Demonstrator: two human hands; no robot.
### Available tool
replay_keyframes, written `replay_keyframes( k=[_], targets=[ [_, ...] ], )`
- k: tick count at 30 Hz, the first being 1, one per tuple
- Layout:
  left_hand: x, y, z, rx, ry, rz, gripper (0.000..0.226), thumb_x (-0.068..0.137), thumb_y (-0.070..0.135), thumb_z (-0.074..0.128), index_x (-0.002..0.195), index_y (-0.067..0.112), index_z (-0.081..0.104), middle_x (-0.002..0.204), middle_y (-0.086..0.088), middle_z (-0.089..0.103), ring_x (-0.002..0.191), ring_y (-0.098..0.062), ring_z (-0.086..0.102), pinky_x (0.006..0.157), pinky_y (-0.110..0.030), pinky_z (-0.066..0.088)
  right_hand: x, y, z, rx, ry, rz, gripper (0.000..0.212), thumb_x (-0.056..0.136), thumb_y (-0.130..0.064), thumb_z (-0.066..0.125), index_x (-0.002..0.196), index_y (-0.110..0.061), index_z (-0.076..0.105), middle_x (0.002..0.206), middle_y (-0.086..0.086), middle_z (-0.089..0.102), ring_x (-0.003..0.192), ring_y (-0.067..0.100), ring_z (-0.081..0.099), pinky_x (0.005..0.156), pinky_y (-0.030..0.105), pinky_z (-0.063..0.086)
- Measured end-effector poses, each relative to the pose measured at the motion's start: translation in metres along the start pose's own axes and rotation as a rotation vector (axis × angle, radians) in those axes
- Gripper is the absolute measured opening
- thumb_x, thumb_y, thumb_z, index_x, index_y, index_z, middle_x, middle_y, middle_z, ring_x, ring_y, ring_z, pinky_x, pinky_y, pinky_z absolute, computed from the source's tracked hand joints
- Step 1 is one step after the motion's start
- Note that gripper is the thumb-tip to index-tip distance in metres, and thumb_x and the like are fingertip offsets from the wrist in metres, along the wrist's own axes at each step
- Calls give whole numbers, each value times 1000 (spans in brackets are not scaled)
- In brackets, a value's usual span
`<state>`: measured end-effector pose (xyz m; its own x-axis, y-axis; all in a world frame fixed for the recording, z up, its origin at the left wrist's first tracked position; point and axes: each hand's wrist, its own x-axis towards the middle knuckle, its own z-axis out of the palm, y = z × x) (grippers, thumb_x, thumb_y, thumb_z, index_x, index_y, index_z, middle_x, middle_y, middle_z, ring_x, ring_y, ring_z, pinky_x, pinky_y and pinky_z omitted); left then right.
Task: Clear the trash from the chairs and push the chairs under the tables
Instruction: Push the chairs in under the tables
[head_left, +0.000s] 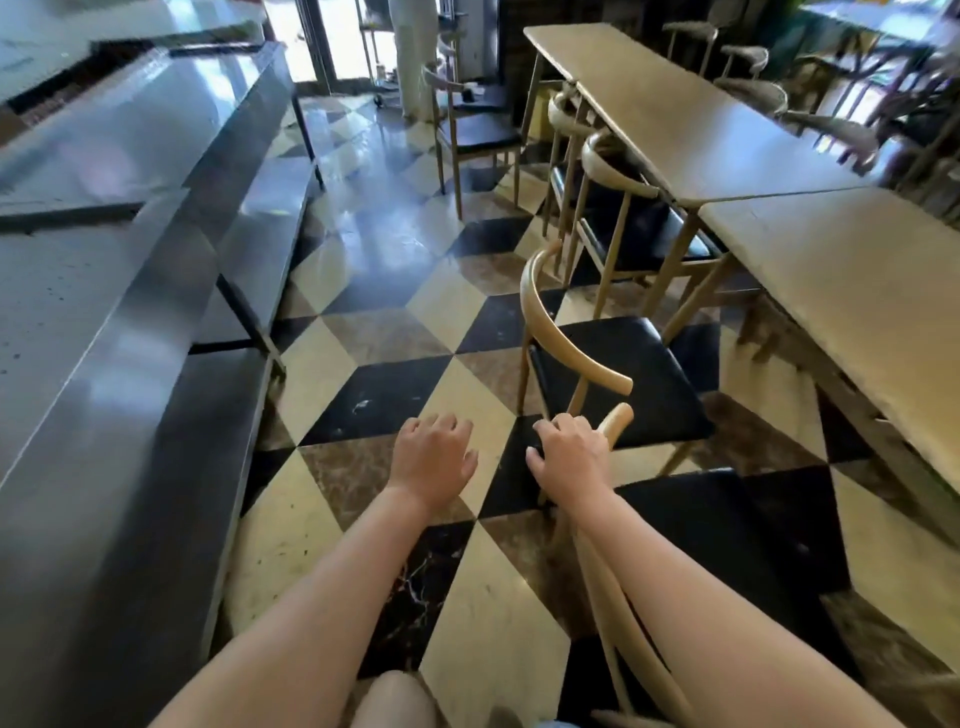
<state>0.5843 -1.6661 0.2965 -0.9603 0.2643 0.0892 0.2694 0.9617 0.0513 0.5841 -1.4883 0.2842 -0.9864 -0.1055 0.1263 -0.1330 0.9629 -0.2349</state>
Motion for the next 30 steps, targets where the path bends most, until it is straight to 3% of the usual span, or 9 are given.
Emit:
replay_keyframes(
  k=[7, 9, 15, 20, 25, 30],
  targets=[
    [78, -50, 13, -7, -22, 85, 35, 91, 37, 47, 116, 15, 57, 113, -6, 64, 104, -24, 59, 90, -37, 45, 79, -11, 19, -26, -35, 69, 27, 90, -35, 53, 107, -15, 59, 104, 6, 61, 94, 21, 55, 80, 35, 46],
    [137, -92, 12, -14, -9, 172, 36, 91, 37, 48, 118, 15, 56, 115, -6, 64, 105, -24, 59, 91, -37, 44, 133, -25, 32, -40, 15, 158, 26, 90, -34, 52, 106, -15, 59, 105, 6, 60, 96, 22, 54, 83, 36, 46],
    [229, -129, -3, -47, 0, 349, 31, 92, 35, 49, 111, 13, 59, 115, -7, 65, 107, -24, 60, 95, -39, 46, 195, -37, 31, -34, 62, 316, 29, 90, -35, 53, 113, -18, 59, 109, 4, 61, 102, 21, 56, 87, 36, 46],
    [292, -127, 13, -54, -47, 495, 29, 91, 35, 51, 111, 16, 60, 114, -4, 66, 108, -22, 60, 97, -40, 45, 237, -26, 41, -27, 59, 466, 30, 89, -34, 54, 114, -18, 59, 110, 5, 61, 104, 22, 55, 88, 38, 46],
    [365, -117, 42, -65, -76, 618, 32, 91, 37, 51, 117, 19, 58, 120, -1, 63, 112, -19, 57, 99, -38, 43, 280, 7, 63, -45, 40, 562, 33, 89, -37, 53, 116, -19, 57, 106, 2, 60, 96, 19, 54, 81, 34, 46],
    [435, -107, 61, -65, -112, 687, 33, 92, 37, 47, 117, 20, 58, 114, 0, 64, 107, -19, 58, 94, -34, 44, 325, 43, 82, -4, -30, 657, 38, 91, -38, 47, 123, -19, 50, 115, 3, 57, 101, 20, 51, 83, 33, 45]
  ],
)
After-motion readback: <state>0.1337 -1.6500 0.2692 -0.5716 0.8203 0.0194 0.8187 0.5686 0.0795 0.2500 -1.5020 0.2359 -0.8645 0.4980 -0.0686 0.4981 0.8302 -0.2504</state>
